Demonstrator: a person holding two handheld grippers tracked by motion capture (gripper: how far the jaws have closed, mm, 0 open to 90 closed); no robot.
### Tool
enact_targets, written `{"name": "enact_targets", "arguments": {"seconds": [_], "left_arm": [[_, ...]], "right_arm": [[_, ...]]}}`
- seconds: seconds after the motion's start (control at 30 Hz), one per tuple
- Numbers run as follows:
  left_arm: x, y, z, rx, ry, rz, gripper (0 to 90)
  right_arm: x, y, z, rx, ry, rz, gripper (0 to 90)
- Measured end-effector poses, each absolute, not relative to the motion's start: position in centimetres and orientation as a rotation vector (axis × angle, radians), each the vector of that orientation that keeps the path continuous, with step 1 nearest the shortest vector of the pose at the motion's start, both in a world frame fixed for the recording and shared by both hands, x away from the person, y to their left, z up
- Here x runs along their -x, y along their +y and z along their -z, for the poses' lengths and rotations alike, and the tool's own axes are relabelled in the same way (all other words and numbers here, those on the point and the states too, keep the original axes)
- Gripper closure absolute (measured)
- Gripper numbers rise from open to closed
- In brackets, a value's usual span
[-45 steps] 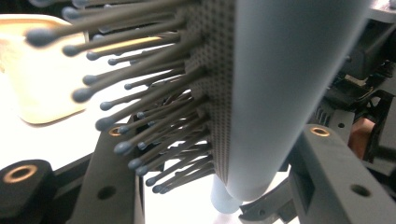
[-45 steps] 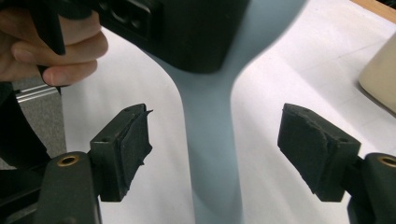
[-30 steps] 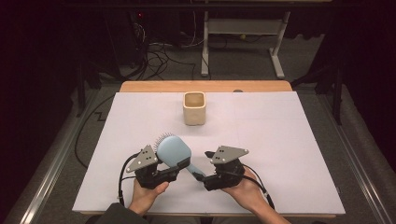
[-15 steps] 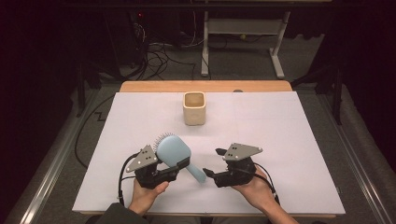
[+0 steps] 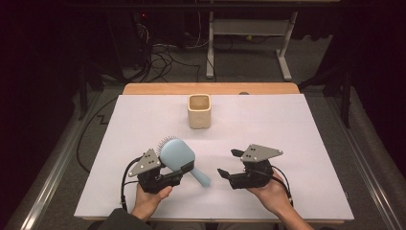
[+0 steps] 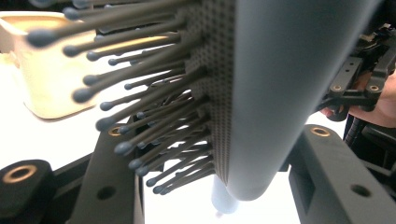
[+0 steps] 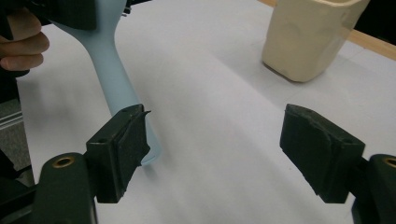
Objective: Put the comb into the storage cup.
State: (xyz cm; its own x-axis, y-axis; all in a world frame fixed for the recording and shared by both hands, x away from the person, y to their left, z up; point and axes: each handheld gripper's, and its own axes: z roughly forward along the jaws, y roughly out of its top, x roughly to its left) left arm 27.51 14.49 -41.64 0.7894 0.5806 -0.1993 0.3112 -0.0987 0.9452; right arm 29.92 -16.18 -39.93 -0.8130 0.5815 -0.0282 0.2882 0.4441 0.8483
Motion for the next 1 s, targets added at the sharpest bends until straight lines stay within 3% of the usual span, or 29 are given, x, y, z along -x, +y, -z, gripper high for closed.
{"name": "enact_targets", "arguments": {"seconds": [1.0], "left_arm": [[-27.6, 14.7, 41.7, -1.694, 0.717, -0.264, 52.9]], "right_arm": [[-30.0, -22.5, 39.4, -0.886, 2.235, -1.335, 23.5]]}}
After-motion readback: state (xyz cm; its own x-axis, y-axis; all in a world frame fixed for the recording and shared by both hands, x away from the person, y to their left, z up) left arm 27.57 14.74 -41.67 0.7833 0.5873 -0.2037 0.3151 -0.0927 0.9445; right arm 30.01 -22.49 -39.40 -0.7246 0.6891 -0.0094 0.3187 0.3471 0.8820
